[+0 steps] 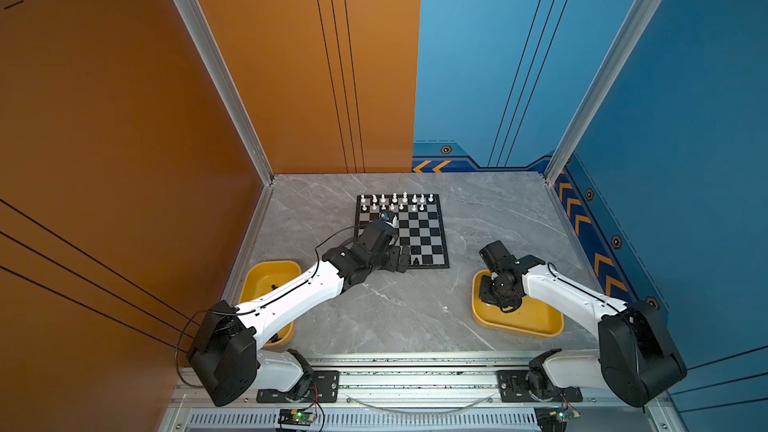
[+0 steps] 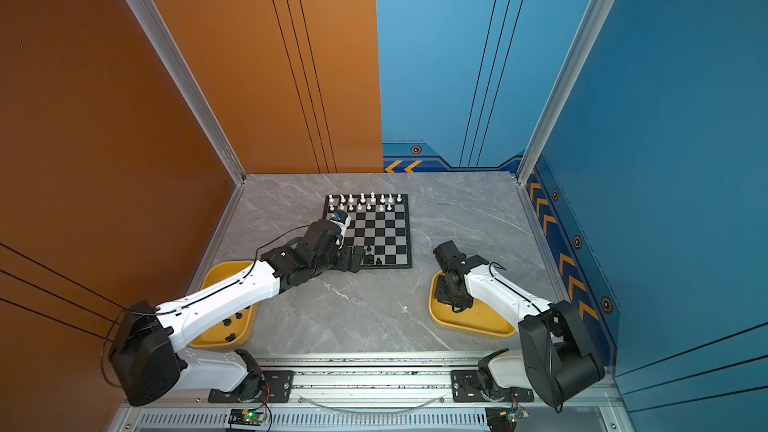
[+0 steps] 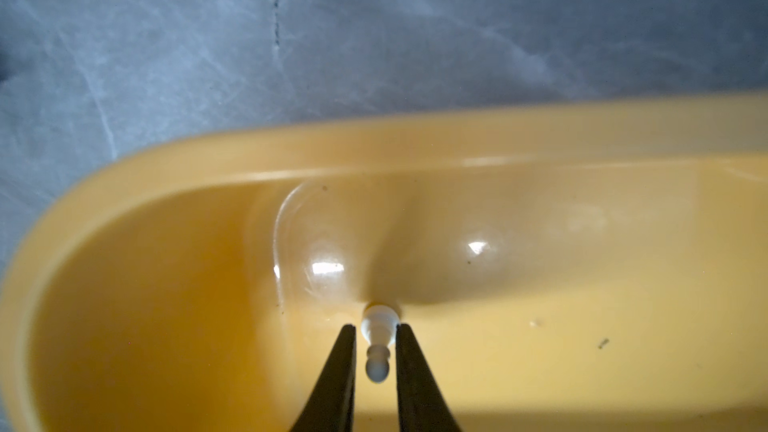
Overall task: Set up the chess pieces on the board
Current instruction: 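Lift the white pawn and carry it to the board's far pawn row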
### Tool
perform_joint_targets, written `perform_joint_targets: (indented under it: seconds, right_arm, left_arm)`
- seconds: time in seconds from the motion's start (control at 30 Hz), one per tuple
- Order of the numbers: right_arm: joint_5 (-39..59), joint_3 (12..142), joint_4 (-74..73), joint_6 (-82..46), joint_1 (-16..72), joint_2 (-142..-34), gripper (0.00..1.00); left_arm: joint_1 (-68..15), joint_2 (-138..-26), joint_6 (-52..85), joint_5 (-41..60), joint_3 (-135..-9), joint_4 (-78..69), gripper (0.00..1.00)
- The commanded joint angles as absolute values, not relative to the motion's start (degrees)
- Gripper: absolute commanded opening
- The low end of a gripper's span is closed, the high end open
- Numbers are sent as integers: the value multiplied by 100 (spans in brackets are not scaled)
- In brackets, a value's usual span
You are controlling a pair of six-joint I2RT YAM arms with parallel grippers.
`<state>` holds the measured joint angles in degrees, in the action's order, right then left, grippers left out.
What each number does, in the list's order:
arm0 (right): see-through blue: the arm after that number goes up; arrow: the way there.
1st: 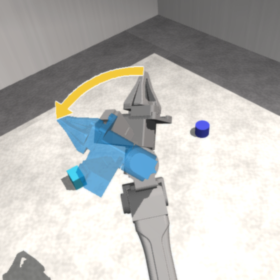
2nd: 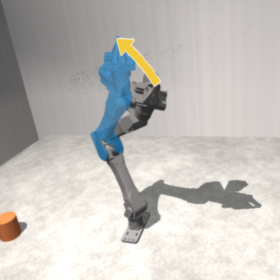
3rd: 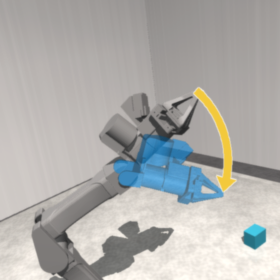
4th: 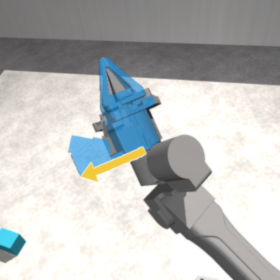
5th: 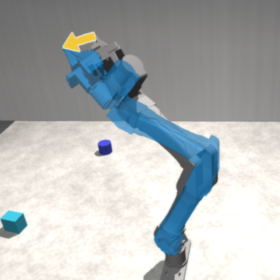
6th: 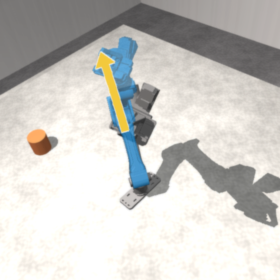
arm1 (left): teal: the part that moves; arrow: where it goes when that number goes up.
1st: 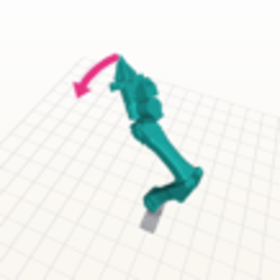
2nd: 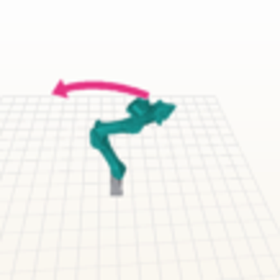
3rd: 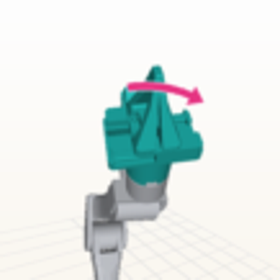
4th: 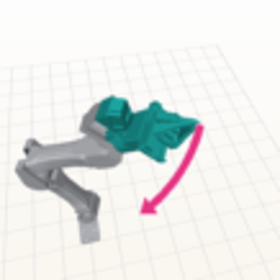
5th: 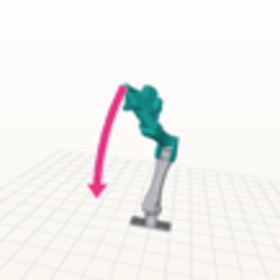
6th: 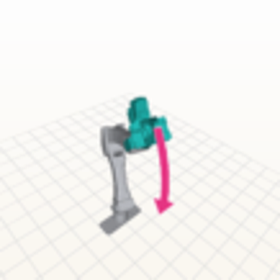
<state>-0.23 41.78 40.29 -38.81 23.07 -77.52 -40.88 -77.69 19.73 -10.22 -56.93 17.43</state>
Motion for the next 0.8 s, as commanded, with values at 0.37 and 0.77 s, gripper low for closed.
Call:
perform_joint_targets:
  seconds: [0.37, 0.77]
  right_arm:
    - [-261, 4341, 4391, -3818, 2276, -7701, 7]
    - [-466, 6459, 5263, -3452, 2241, -7827, 6]
  left_arm:
    - [-3981, -7638, 1859, -975, -5784, 1827, 100]
    - [-3577, -7854, 1673, -897, -6088, 1740, 99]
